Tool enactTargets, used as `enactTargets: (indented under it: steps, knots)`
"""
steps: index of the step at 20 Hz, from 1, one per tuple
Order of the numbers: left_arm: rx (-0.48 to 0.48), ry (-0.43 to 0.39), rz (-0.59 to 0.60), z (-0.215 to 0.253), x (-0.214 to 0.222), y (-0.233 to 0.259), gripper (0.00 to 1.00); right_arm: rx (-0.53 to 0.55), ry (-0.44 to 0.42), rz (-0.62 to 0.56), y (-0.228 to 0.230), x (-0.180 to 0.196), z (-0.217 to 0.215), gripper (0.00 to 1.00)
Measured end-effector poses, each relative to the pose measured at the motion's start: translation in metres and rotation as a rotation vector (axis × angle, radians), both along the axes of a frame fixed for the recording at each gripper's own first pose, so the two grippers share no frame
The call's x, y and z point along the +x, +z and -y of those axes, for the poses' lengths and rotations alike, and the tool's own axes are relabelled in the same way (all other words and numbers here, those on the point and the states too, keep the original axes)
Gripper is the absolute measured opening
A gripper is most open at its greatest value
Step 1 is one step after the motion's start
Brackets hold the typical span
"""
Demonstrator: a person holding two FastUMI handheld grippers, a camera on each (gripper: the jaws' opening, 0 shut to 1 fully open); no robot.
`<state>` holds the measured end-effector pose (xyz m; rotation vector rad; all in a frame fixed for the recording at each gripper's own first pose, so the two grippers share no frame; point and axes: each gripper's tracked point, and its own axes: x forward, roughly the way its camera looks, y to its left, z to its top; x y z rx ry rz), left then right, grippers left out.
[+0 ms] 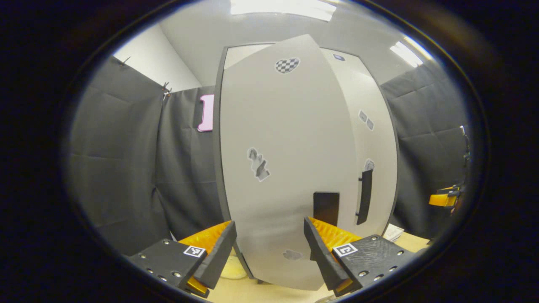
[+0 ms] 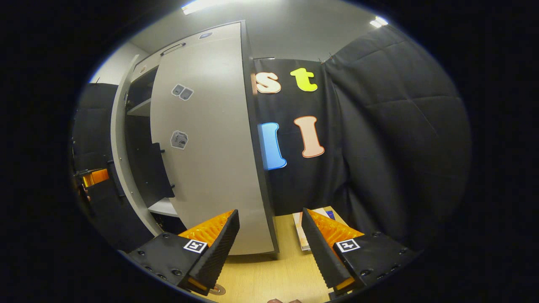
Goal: Grasp the bottle in the cabinet with the left hand and place it on the coaster, then close the right door with the right hand and the left door with the left hand.
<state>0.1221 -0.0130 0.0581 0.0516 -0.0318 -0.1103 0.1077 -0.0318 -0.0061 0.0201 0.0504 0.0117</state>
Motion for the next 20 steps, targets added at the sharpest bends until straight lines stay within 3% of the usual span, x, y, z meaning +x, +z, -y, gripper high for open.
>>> enactTargets:
  steps: [1, 6, 9, 13, 16, 17, 20]
  knots:
    - [-0.013, 0.003, 0.015, 0.007, -0.005, 0.005, 0.94, -0.001, 0.009, 0.002, 0.002, 0.001, 0.002, 0.95]
    - [-0.024, 0.062, 0.055, 0.022, -0.054, 0.025, 0.93, -0.039, 0.068, 0.03, 0.012, 0.011, 0.006, 0.92]
    - [-0.037, 0.112, 0.054, 0.018, -0.087, 0.022, 0.93, -0.071, 0.082, 0.011, 0.009, 0.016, 0.01, 0.95]
    - [-0.15, 0.133, 0.066, 0.017, -0.124, 0.015, 0.94, -0.076, 0.114, -0.023, -0.004, 0.017, 0.009, 0.95]
    - [-0.194, 0.155, 0.054, 0.0, -0.142, 0.007, 0.94, -0.081, 0.12, -0.042, -0.014, 0.013, 0.007, 0.92]
    - [-0.194, 0.168, 0.048, -0.01, -0.148, 0.005, 0.94, -0.074, 0.121, -0.052, -0.018, 0.01, 0.005, 0.95]
    - [-0.184, 0.198, 0.035, -0.041, -0.155, -0.004, 0.93, -0.05, 0.116, -0.064, -0.025, 0.001, -0.008, 0.92]
